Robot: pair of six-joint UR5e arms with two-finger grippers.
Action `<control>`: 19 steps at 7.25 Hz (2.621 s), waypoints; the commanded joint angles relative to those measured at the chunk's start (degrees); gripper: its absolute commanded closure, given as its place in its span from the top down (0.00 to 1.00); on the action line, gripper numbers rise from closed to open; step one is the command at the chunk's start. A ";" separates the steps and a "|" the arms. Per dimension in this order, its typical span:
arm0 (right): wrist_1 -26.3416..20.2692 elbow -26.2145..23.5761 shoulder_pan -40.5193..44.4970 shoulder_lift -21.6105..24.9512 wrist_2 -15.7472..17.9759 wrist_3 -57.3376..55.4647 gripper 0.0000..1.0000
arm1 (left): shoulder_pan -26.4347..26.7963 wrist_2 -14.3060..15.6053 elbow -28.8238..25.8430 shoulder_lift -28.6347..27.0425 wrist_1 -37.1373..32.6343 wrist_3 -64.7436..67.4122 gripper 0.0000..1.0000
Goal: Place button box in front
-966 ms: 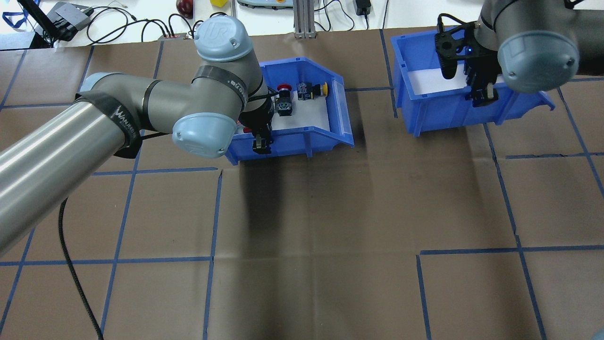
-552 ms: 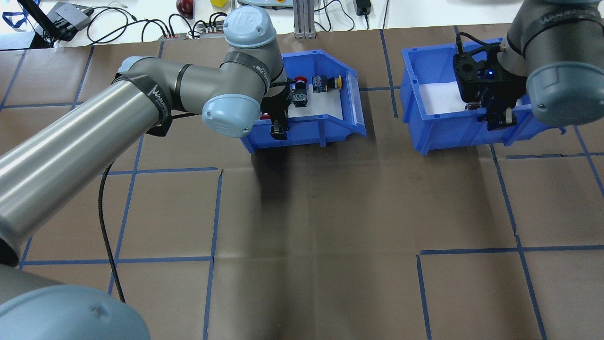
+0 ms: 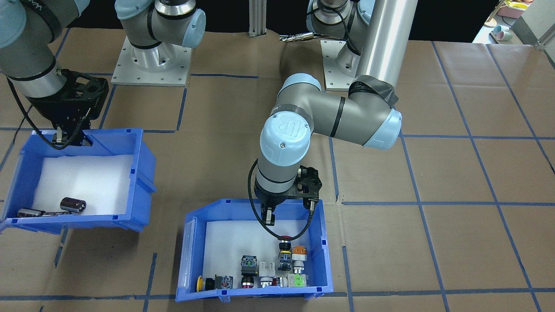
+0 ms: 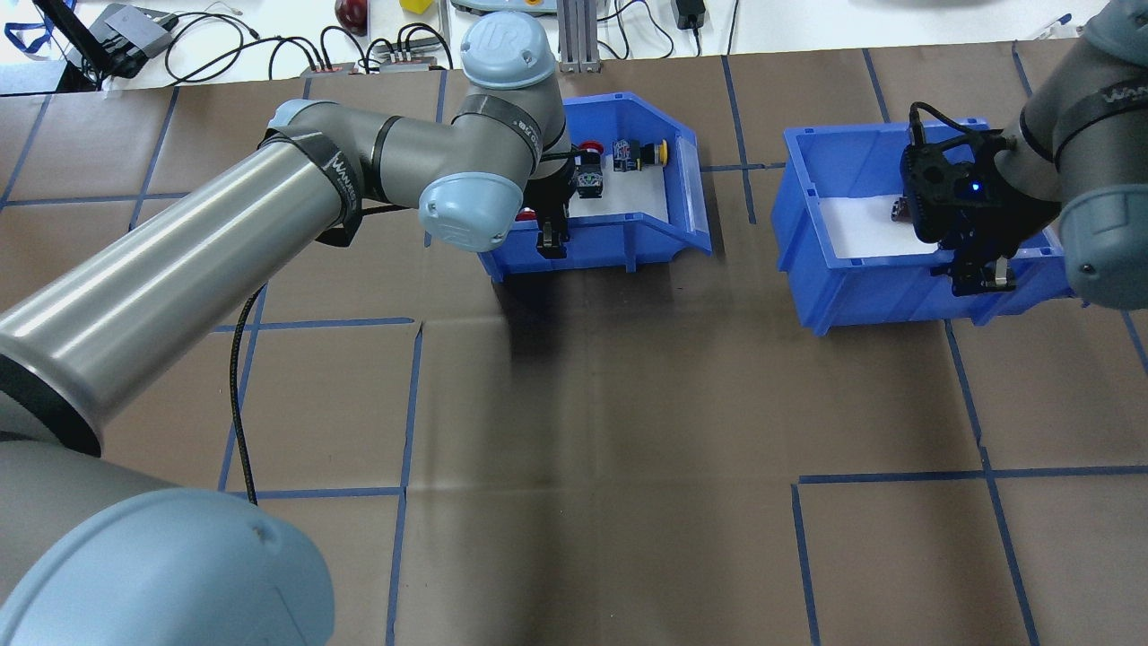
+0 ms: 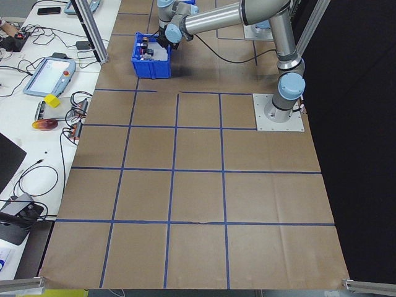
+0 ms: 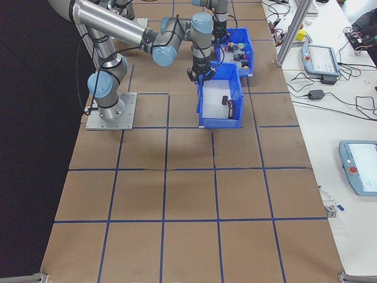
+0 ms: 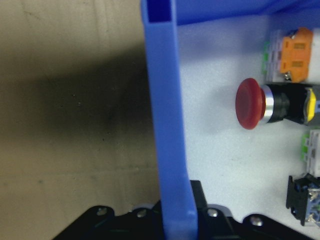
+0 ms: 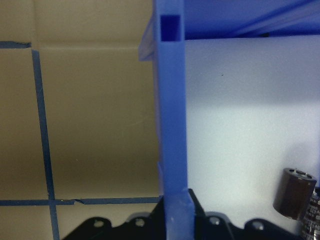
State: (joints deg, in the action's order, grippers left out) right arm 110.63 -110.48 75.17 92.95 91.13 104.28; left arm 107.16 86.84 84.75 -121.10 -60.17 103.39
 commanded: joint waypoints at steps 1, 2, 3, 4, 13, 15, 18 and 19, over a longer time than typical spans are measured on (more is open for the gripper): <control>0.72 -3.50 0.15 2.75 0.02 -0.30 0.06 | 0.15 -0.01 -0.37 -0.46 0.76 0.32 0.02; 0.38 -3.69 0.15 3.46 0.02 -0.48 0.06 | 0.15 0.17 -0.37 0.24 0.76 0.32 0.02; -0.06 -3.87 0.15 3.90 0.02 -0.65 0.06 | 0.15 0.34 -0.37 0.08 0.67 0.32 0.02; -0.07 -5.17 0.41 4.87 -0.07 -1.70 0.06 | 0.15 0.26 -0.37 -0.01 0.67 0.32 0.06; 0.73 -11.95 5.22 10.33 -0.25 -9.06 0.06 | -0.81 0.87 -0.89 7.17 -8.32 -6.97 0.96; 0.38 -12.13 13.30 10.15 -0.07 -18.19 0.06 | -5.53 2.80 -1.08 15.67 -17.49 -29.89 0.97; 0.81 -12.48 26.57 9.89 0.46 -29.27 0.07 | -15.73 2.98 -0.55 27.64 -33.40 -67.56 0.99; 0.81 -12.48 29.57 9.80 0.46 -32.44 0.07 | -18.19 2.81 -0.55 30.46 -36.22 -77.54 0.99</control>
State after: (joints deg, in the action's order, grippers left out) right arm 111.40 -122.93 100.19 102.85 91.50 76.15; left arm 92.45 89.69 84.14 -94.57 -91.98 40.21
